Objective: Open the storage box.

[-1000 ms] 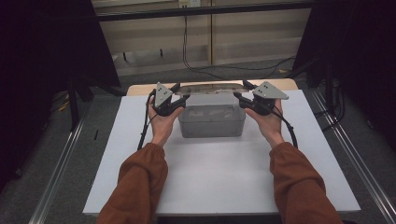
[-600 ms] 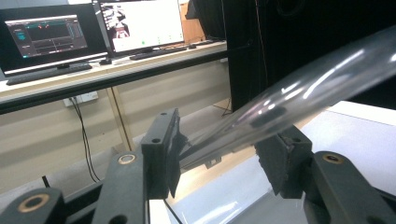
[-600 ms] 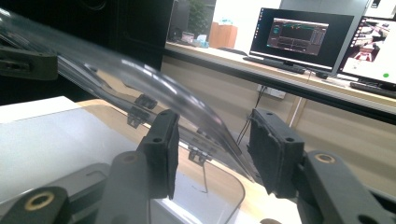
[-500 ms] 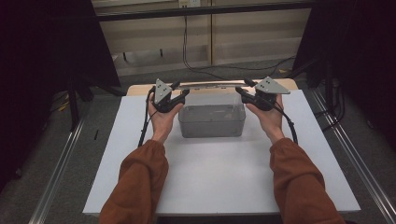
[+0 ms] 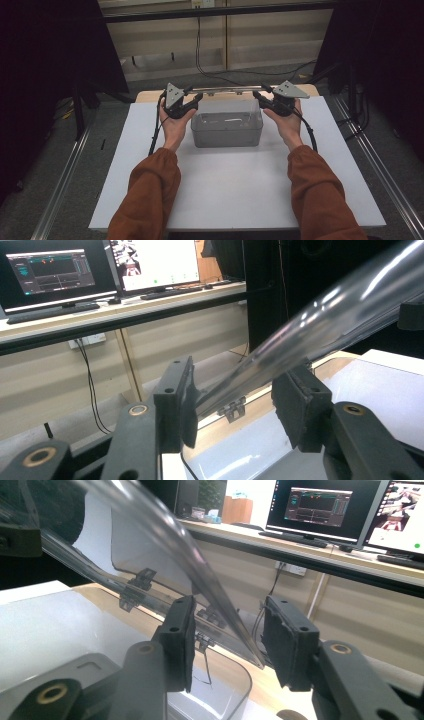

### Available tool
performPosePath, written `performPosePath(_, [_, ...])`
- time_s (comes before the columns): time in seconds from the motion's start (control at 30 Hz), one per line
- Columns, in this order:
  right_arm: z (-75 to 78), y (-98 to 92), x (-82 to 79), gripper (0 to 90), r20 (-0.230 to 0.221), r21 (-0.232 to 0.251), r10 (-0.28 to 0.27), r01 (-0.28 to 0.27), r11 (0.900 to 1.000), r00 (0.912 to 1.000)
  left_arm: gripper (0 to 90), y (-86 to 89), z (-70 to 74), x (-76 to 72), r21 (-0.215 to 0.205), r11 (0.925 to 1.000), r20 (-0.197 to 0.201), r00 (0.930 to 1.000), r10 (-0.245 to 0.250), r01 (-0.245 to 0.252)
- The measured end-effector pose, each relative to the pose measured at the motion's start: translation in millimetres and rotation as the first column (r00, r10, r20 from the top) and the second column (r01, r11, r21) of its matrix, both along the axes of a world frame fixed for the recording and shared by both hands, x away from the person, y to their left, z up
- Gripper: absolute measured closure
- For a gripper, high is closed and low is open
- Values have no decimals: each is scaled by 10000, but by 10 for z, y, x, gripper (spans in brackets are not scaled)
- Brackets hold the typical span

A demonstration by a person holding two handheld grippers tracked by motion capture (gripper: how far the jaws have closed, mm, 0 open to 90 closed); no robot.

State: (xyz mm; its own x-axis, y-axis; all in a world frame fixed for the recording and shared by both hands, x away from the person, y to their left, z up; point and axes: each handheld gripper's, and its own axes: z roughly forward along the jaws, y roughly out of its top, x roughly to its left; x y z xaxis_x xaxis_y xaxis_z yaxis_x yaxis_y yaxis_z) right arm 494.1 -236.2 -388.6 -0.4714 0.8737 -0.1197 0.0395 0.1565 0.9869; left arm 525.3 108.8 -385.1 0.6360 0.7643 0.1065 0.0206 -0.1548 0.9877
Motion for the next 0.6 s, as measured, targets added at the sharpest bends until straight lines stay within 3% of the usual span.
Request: performPosePath(0.6, [36,10,69,640,143,-34,127,-126,9999,9998,477,33,-33,152,89,9991,-131,9990,420,-418])
